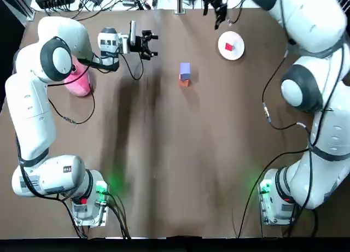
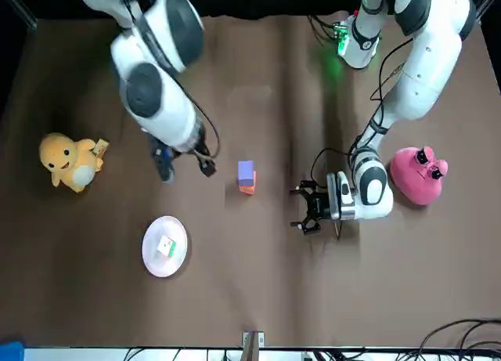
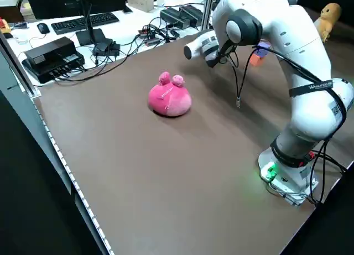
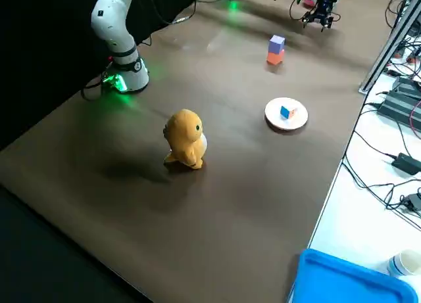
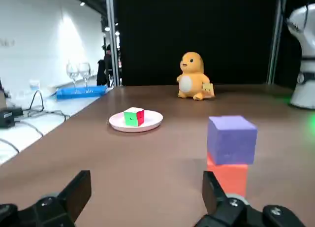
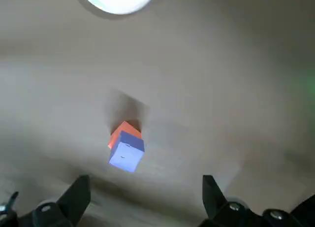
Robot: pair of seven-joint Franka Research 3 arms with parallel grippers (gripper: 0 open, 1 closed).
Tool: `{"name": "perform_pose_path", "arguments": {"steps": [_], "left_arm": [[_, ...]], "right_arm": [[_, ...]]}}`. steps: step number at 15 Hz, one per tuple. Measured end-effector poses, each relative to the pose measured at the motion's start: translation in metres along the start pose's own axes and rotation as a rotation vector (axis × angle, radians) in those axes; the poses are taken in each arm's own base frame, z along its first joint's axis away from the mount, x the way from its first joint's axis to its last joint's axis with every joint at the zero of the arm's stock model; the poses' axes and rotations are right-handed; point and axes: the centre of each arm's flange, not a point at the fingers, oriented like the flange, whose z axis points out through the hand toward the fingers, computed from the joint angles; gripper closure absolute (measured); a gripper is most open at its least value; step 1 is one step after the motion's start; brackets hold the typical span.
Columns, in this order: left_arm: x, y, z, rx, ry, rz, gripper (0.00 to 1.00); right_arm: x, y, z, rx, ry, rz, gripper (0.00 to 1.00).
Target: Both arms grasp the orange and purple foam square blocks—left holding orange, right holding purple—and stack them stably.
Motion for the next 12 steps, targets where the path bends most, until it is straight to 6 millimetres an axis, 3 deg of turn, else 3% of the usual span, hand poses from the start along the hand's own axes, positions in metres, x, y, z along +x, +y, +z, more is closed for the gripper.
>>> {"name": "perform_pose_path", "arguments": {"steps": [3, 6, 9, 10, 12], "left_arm": [[0.026, 0.0, -0.008, -0.007, -0.009, -0.225, 0.0], [0.059, 0.008, -0.011, -0.012, -0.031, -0.433, 0.0], [0.097, 0.014, -0.018, 0.007, -0.062, -0.632, 0.0], [0.123, 0.021, -0.023, 0.025, -0.095, -0.76, 0.0], [0.145, 0.027, -0.03, 0.048, -0.164, -0.849, 0.0]], "right_arm": [[0.035, 0.025, -0.039, 0.02, -0.005, -0.073, 0.0], [0.078, 0.051, -0.064, 0.0, -0.009, -0.216, 0.0], [0.148, 0.089, -0.099, 0.021, 0.015, -0.45, 0.0], [0.192, 0.115, -0.113, 0.005, 0.028, -0.596, 0.0], [0.221, 0.134, -0.121, -0.016, 0.053, -0.722, 0.0]]}}
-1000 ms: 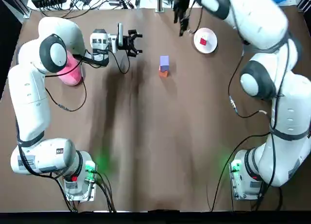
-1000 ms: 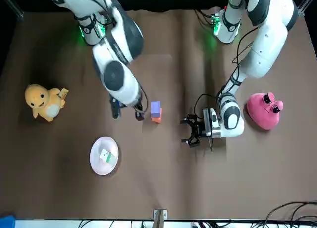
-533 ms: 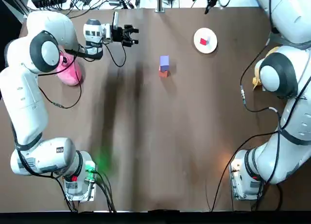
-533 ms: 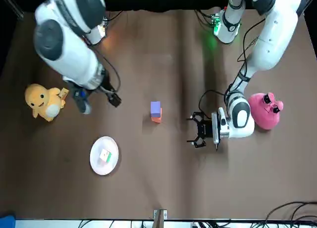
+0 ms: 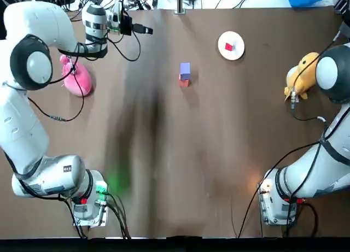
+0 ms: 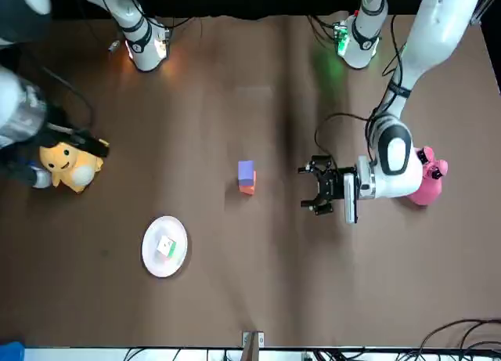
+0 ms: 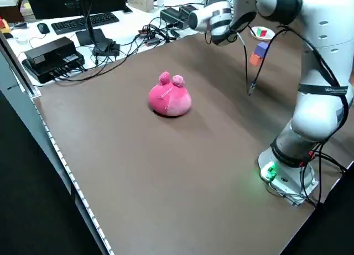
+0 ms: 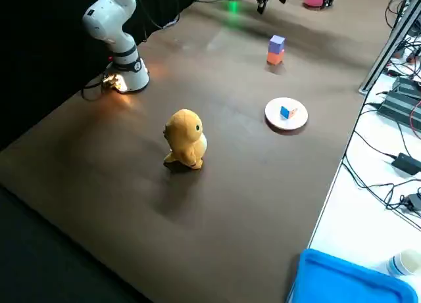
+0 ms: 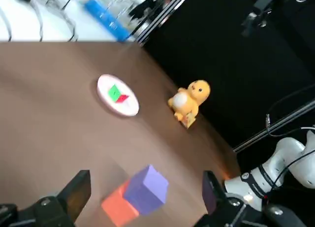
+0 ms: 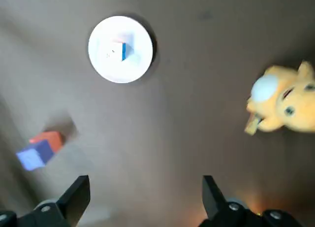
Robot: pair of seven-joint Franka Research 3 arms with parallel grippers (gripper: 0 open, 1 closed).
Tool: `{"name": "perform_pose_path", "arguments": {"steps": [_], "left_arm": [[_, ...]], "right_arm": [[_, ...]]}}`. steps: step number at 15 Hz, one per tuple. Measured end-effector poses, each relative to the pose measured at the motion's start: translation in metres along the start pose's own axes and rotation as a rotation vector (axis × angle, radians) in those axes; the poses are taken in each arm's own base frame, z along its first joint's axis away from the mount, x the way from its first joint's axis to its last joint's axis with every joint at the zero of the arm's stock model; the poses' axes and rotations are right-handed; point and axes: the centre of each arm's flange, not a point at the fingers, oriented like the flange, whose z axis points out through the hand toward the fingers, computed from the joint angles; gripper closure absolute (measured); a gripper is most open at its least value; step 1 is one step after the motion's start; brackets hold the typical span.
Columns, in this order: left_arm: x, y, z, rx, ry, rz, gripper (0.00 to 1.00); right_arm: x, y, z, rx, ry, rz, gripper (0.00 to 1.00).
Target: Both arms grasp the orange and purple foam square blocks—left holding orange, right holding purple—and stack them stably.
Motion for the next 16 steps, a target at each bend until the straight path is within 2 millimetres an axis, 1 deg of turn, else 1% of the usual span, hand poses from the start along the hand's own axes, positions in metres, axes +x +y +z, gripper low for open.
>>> {"name": "perform_pose_path", "arguments": {"steps": [2, 3, 5, 6, 8, 10, 12, 14, 16], "left_arm": [[0.011, 0.018, -0.012, 0.052, -0.061, -0.073, 0.0], [0.017, 0.027, -0.017, 0.073, -0.081, -0.11, 0.0], [0.028, 0.043, -0.028, 0.12, -0.115, -0.162, 0.0], [0.032, 0.049, -0.035, 0.153, -0.138, -0.178, 0.0], [0.041, 0.058, -0.056, 0.226, -0.165, -0.25, 0.0], [0.048, 0.067, -0.076, 0.306, -0.179, -0.35, 0.0], [0.052, 0.075, -0.088, 0.389, -0.213, -0.406, 0.0], [0.054, 0.08, -0.101, 0.47, -0.249, -0.428, 0.0], [0.053, 0.086, -0.118, 0.559, -0.316, -0.436, 0.0]], "right_arm": [[0.006, 0.026, -0.007, -0.02, 0.016, -0.13, 0.0], [0.008, 0.039, -0.01, -0.028, 0.019, -0.163, 0.0], [0.006, 0.063, -0.014, -0.052, 0.025, -0.186, 0.0], [0.002, 0.07, -0.017, -0.06, 0.038, -0.192, 0.0], [-0.008, 0.076, -0.017, -0.055, 0.081, -0.206, 0.0], [-0.021, 0.072, -0.013, -0.058, 0.128, -0.23, 0.0], [-0.033, 0.074, -0.008, -0.065, 0.148, -0.23, 0.0], [-0.037, 0.078, -0.007, -0.068, 0.156, -0.231, 0.0], [-0.039, 0.075, -0.007, -0.069, 0.161, -0.237, 0.0]]}}
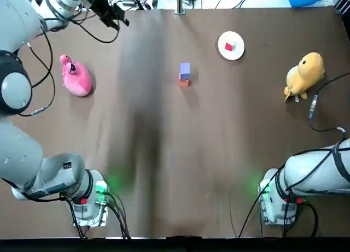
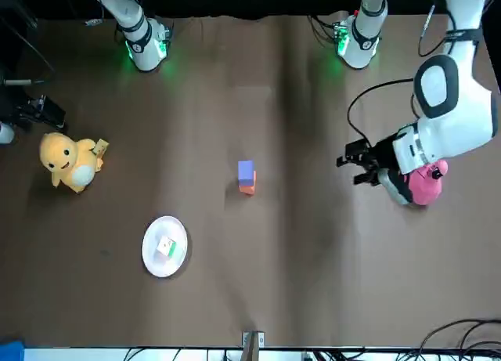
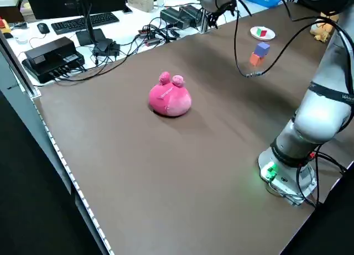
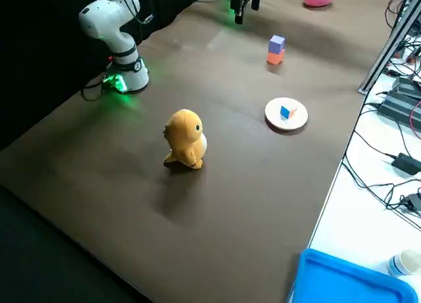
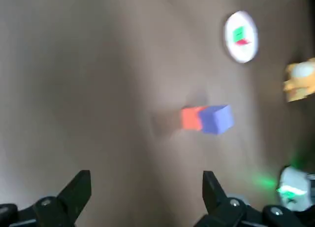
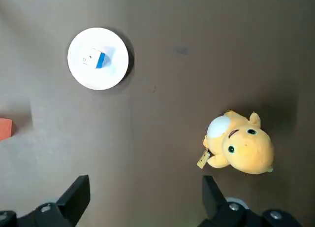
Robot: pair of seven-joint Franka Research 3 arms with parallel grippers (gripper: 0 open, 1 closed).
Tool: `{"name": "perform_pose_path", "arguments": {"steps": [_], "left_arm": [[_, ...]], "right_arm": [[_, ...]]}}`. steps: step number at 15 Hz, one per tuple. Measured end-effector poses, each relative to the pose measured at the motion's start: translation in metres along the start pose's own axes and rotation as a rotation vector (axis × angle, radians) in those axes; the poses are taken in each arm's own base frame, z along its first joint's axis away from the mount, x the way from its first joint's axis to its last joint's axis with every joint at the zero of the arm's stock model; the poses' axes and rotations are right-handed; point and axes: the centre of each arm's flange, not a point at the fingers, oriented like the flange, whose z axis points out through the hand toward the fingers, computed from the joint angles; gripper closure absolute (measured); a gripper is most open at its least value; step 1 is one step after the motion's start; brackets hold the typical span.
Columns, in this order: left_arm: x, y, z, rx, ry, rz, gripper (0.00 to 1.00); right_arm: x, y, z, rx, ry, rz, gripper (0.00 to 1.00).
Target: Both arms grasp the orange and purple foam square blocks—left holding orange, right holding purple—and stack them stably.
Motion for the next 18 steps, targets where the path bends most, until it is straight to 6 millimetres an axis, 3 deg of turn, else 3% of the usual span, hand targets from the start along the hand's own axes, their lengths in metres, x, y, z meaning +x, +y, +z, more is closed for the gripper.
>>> {"name": "perform_pose_path", "arguments": {"steps": [3, 4, 10, 18], "left_arm": [[-0.01, -0.001, -0.022, 0.162, -0.075, -0.036, 0.0], [-0.015, 0.003, -0.039, 0.29, -0.104, -0.083, 0.0], [-0.023, 0.037, -0.091, 0.551, -0.133, -0.216, 0.0], [-0.01, 0.09, -0.162, 0.628, -0.032, -0.215, 0.0]], "right_arm": [[0.0, -0.001, -0.001, 0.0, 0.003, -0.002, 0.0], [0.0, 0.001, -0.002, 0.0, 0.009, 0.002, 0.0], [0.002, 0.01, -0.002, 0.0, 0.024, 0.021, 0.0], [0.005, 0.014, -0.004, 0.063, 0.045, 0.029, 0.0]]}}
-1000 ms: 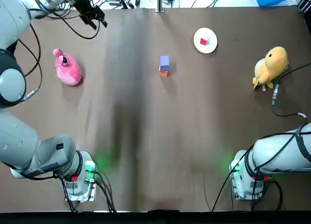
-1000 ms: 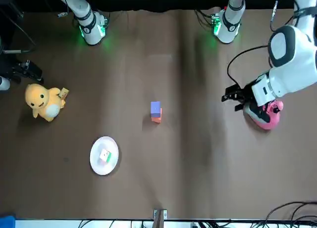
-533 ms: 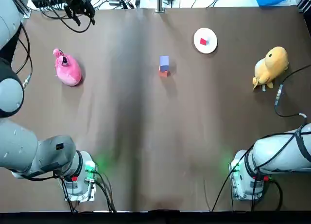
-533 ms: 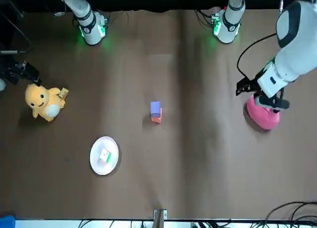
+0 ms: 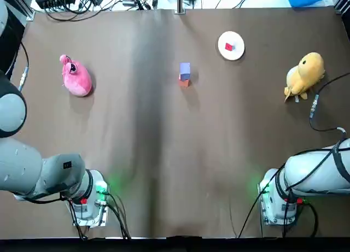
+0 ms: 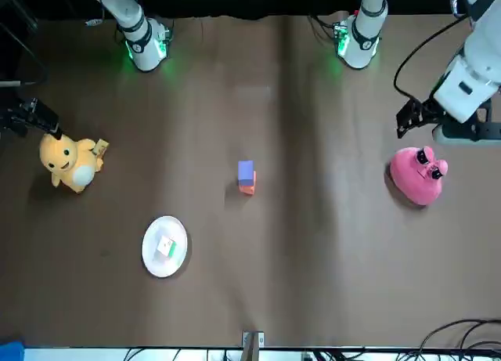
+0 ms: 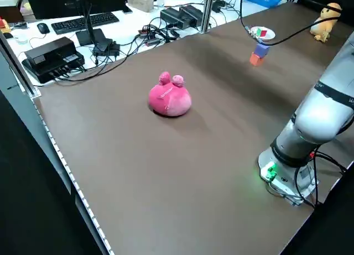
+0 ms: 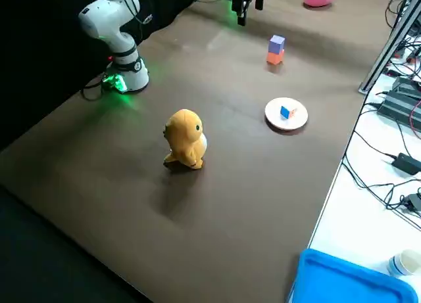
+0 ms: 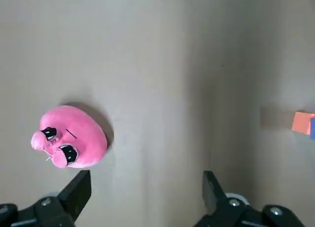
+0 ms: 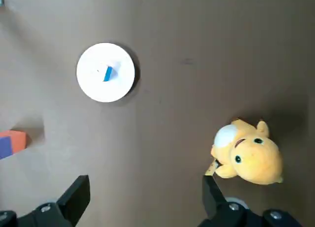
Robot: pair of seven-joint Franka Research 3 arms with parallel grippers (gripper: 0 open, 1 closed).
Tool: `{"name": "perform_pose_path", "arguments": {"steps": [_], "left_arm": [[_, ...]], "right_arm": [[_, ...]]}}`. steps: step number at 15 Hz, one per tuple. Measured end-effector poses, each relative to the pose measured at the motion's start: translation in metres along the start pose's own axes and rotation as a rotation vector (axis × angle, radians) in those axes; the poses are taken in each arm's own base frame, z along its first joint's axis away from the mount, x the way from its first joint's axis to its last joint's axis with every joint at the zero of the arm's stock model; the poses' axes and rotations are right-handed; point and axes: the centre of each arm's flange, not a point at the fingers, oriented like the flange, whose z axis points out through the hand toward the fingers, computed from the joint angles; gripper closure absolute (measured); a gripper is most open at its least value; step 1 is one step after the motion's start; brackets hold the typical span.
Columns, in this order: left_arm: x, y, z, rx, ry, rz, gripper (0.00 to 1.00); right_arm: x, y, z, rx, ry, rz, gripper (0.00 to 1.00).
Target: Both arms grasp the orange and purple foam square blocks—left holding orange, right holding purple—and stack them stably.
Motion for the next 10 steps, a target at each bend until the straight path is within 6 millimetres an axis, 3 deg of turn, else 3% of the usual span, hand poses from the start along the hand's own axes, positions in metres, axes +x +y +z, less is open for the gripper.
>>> {"name": "perform_pose_path", "arguments": {"steps": [5, 10], "left_arm": [[0.002, -0.002, -0.003, -0.002, 0.004, -0.005, 0.0], [0.01, -0.01, 0.009, -0.01, -0.016, -0.015, 0.0]], "right_arm": [[0.0, 0.003, 0.004, 0.02, -0.01, -0.004, 0.0], [-0.001, 0.003, 0.004, 0.02, -0.018, -0.004, 0.0]]}}
